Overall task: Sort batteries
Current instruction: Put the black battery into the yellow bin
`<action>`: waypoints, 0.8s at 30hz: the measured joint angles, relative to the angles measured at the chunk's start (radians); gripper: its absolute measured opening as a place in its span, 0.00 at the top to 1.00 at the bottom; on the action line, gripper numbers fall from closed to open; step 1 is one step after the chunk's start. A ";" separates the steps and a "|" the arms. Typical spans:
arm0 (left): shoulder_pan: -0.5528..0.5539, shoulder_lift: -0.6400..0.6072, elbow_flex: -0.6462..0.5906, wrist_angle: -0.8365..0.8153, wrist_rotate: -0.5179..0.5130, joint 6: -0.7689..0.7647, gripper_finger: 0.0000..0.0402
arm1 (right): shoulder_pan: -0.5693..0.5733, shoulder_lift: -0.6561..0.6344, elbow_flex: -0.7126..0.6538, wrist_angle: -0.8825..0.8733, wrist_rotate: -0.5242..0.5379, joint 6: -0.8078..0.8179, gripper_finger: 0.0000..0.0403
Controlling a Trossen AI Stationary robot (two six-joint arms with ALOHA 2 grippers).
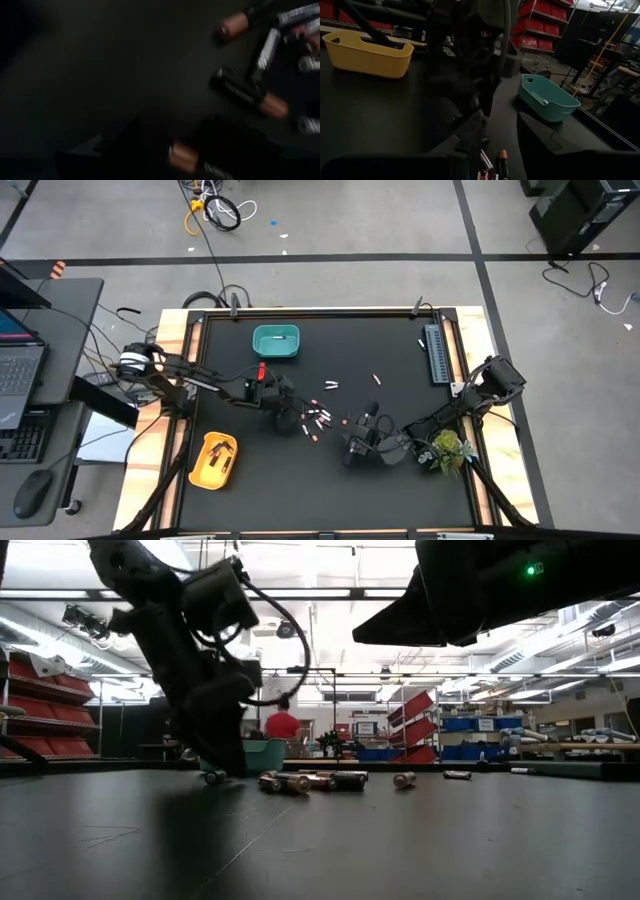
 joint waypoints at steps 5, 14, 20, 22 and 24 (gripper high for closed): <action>-0.036 -0.056 0.007 -0.122 -0.063 -0.074 0.33 | 0.000 0.000 0.000 0.000 0.000 0.000 0.73; -0.091 -0.055 0.008 -0.123 -0.060 -0.201 0.33 | 0.000 0.000 0.000 0.015 -0.008 -0.011 0.73; -0.088 -0.055 0.005 -0.070 -0.060 -0.236 0.33 | 0.007 -0.001 0.000 0.028 -0.008 -0.027 0.73; -0.087 -0.055 0.005 -0.033 -0.062 -0.241 0.33 | 0.007 -0.001 0.000 0.035 -0.009 -0.032 0.73; -0.086 -0.044 0.006 -0.016 -0.081 -0.262 0.33 | 0.010 -0.001 0.000 0.044 -0.010 -0.036 0.73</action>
